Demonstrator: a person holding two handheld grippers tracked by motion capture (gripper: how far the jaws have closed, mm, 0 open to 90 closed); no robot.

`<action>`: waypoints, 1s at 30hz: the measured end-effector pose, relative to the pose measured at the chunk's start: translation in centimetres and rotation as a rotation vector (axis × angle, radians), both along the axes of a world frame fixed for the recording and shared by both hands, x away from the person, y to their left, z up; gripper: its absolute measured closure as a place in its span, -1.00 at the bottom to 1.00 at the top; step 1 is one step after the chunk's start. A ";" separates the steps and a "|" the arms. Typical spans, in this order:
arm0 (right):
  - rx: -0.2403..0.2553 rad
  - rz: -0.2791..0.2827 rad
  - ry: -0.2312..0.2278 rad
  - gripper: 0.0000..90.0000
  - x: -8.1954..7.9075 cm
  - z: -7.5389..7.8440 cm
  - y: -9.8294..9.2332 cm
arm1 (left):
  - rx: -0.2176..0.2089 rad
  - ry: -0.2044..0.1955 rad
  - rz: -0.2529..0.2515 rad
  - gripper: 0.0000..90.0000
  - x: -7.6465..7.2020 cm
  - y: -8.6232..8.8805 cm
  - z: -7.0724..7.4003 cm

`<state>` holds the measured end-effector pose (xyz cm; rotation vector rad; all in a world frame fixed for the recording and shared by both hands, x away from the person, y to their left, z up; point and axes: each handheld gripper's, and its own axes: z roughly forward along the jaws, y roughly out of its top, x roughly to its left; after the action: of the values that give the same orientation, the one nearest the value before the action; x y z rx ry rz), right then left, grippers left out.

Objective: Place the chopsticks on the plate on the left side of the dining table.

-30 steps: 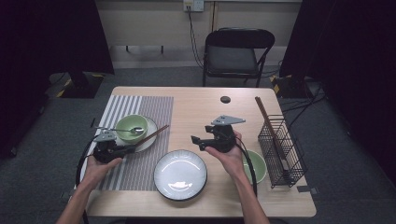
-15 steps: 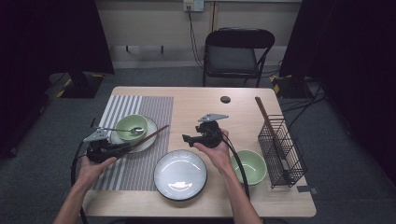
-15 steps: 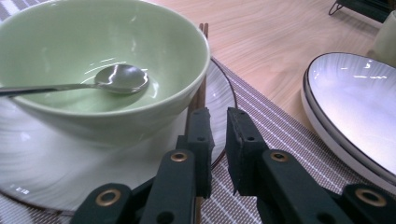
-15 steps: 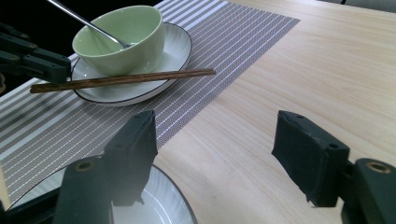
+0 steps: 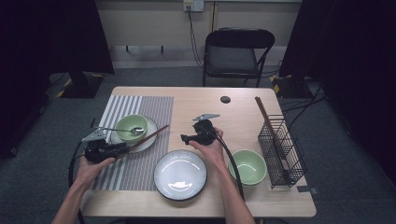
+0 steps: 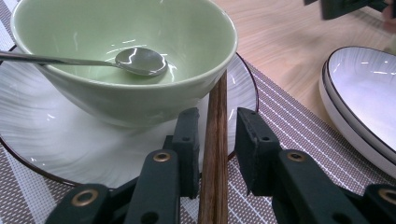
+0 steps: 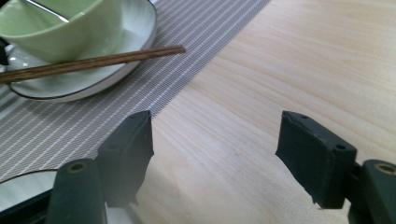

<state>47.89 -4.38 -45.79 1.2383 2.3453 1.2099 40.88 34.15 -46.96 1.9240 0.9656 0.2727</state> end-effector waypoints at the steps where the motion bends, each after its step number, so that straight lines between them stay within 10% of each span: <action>1: 0.000 0.000 0.000 -0.44 0.0 0.0 0.0 | 0.002 0.002 -0.004 0.55 0.0 -0.1 0.0; 30: -0.179 -0.002 -0.057 -0.58 0.8 -4.1 0.5 | 0.045 0.031 -0.038 0.60 0.2 -0.9 -0.8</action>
<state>48.67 -3.91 -49.84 1.1320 2.3514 0.9950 41.11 33.27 -47.76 1.9900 0.9496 0.2456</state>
